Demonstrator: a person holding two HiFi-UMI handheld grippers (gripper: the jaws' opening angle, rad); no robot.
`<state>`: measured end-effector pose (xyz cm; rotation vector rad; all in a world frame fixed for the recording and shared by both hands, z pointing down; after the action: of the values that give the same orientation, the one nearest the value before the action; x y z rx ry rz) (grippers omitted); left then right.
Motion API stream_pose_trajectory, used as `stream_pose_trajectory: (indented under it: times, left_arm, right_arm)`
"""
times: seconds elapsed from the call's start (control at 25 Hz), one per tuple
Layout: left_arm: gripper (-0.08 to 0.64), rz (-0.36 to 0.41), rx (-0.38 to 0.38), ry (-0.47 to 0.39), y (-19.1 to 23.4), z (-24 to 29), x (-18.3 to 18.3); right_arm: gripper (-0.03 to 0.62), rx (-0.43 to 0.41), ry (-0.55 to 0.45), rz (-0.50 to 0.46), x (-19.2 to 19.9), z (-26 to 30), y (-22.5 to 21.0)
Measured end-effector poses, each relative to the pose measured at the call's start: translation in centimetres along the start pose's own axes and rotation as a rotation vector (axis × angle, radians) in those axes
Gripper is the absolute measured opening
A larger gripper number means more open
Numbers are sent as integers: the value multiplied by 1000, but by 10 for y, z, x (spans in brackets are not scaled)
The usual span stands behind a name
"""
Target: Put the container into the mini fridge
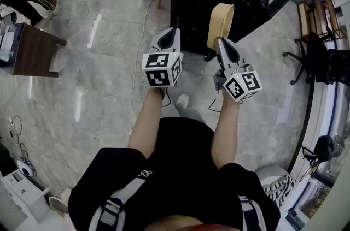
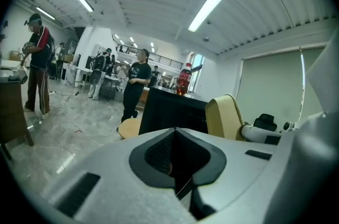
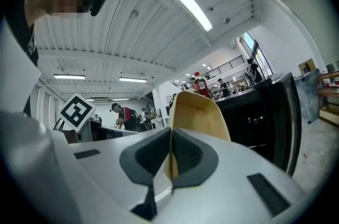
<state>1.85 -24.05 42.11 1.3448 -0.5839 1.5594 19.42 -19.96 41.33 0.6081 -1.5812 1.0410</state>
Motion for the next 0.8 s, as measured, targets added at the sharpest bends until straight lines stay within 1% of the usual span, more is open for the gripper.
stream_pose_trajectory:
  times: [0.16,0.24,0.36,0.48,0.6,0.8]
  left_arm:
    - [5,-1,-6,53,10,29,12]
    - [5,-5,-7,98,15,41,25]
    - [5,2,-11,141,29,56,35]
    - [5,-2,-32,171,50,62,41]
    - [5,-9,-57,172,69,60,41]
    - [5,4,-63,179,93,52,44]
  right_arm:
    - [18,-29,96,-31,22,18,-15]
    - [18,-33,191,-71,41,24,-19]
    - [18,-32,363,-208,67,42,-27]
    - [18,-58,511,-326,98,61,-34]
    - [18,-87,633,-429,129,83,-47]
    - [18,-127,835,-655,182,112,-80]
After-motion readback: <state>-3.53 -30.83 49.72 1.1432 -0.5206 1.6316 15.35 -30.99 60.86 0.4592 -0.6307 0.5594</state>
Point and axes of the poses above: the fingertips, and each gripper's own axes: z forward along the fingers, y to its left, x out of its underside, the point moved 4 cm from there along -z, backward along the fingers, and after that the axes turned 3 degrees about z, right-handed, at the moved point
